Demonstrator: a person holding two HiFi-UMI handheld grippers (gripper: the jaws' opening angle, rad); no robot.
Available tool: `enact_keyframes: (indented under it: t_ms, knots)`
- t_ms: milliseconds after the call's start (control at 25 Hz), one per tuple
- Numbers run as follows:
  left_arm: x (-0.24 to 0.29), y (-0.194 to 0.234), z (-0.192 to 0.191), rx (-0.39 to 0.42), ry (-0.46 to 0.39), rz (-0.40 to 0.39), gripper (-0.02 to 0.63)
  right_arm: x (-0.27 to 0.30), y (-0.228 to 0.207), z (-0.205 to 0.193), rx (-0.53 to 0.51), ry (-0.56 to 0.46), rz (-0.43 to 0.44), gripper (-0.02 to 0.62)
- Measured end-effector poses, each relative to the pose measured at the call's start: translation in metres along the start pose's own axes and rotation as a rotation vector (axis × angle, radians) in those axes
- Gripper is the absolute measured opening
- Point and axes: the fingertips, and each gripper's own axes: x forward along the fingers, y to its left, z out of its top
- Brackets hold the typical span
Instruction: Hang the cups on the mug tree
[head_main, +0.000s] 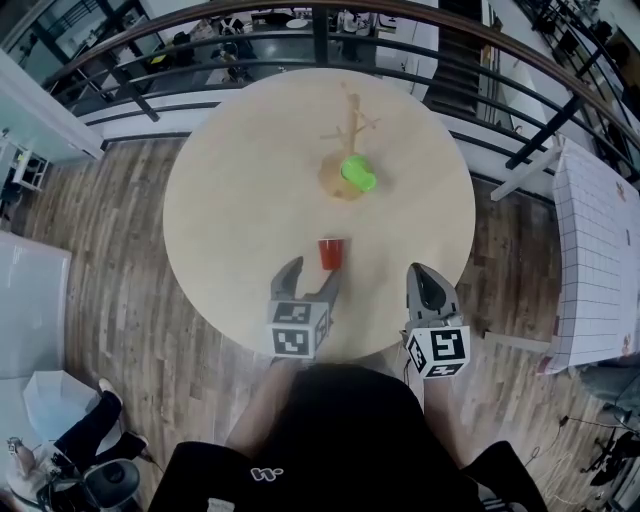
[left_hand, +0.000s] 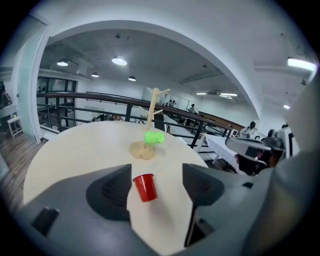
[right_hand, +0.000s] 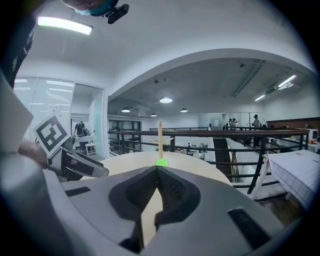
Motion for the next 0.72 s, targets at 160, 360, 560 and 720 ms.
enact_keyframes:
  t_ms: [160,360,560,720]
  knots:
    - [0.015,0.002,-0.016,-0.027,0.083,-0.004,0.305,-0.009,-0.010,-0.010,0.017,0.024,-0.028,0.009]
    - [0.034,0.006,-0.037,-0.054,0.182,-0.012,0.305,-0.019,-0.016,-0.019,0.029,0.045,-0.056,0.009]
    - [0.061,0.012,-0.058,-0.022,0.290,0.003,0.305,-0.033,-0.022,-0.027,0.041,0.067,-0.082,0.009]
    - [0.076,0.017,-0.069,0.002,0.362,0.022,0.305,-0.044,-0.030,-0.039,0.074,0.097,-0.120,0.009]
